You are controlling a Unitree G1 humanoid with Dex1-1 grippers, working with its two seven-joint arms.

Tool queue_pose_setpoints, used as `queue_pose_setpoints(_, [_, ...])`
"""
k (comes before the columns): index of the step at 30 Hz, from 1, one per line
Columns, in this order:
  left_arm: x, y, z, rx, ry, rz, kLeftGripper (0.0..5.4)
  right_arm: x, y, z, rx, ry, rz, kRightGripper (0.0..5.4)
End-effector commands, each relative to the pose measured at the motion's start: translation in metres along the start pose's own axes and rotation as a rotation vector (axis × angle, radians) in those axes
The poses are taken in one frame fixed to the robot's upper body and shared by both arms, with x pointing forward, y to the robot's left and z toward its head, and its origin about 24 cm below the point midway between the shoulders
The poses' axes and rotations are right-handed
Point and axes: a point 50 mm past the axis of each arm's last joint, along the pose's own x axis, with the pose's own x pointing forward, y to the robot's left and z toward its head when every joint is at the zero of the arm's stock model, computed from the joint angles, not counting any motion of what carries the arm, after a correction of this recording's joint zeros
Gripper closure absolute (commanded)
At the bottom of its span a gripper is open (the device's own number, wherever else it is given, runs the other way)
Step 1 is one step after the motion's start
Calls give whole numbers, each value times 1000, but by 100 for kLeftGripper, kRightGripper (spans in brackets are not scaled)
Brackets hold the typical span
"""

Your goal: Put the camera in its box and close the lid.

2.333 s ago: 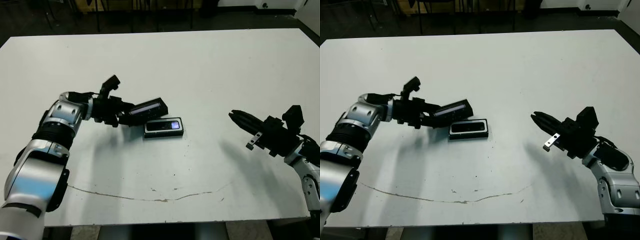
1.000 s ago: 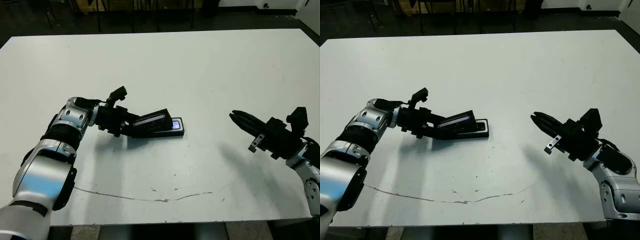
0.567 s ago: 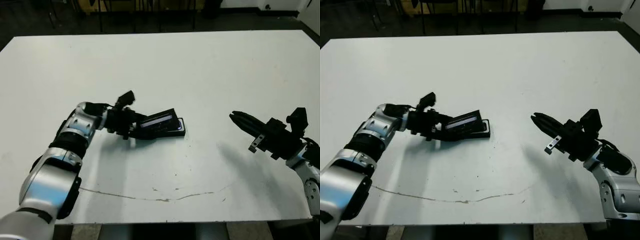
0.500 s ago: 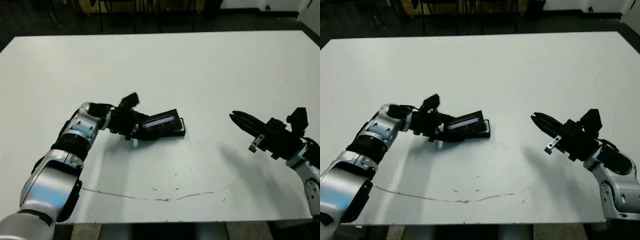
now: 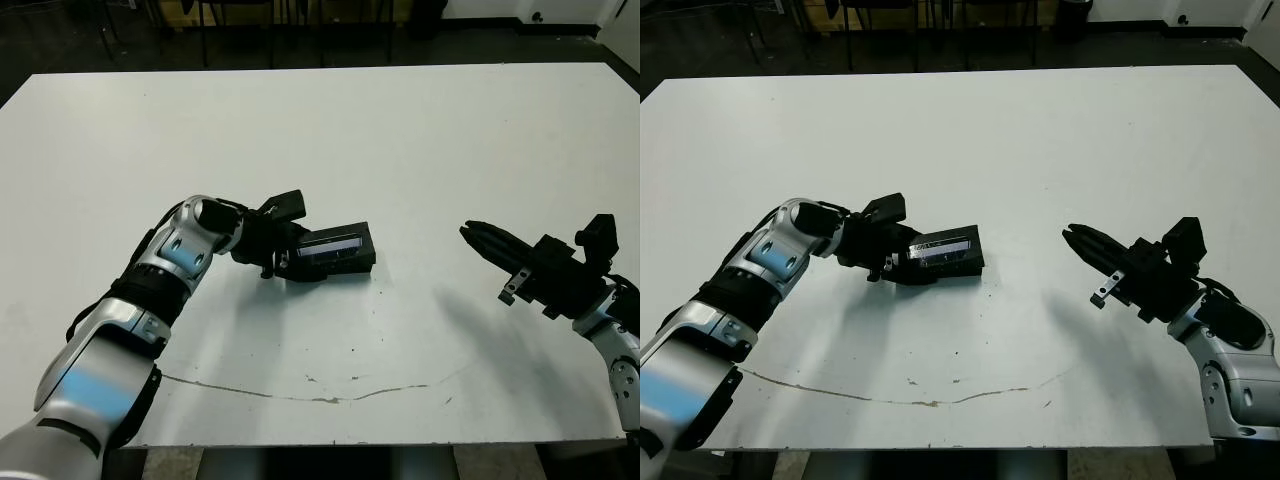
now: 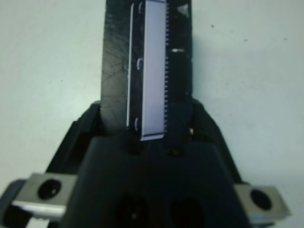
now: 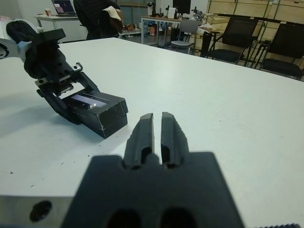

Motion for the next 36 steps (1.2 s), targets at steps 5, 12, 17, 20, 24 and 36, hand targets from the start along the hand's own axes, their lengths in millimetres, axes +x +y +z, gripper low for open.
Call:
queue_pose_setpoints(5, [29,-11,-24,-94,182,-91,260,-3,1,-5,5,31,3,540])
queue_pose_setpoints(12, [25,-1,-27,-198,254,-70,260,-5,3,-5,-5,37,-4,540])
queue_pose_setpoints(17, [19,-1,-35,-207,272,-91,260,-5,4,-7,40,14,9,540])
queue_pose_setpoints(20, [18,-5,-41,-213,280,-119,260,-5,3,-9,38,21,7,540])
queue_pose_setpoints(24, [18,-11,-50,-231,278,-158,260,-5,4,-7,3,27,9,540])
queue_pose_setpoints(36, [9,-22,-71,-192,305,-171,157,-4,6,-7,15,16,22,540])
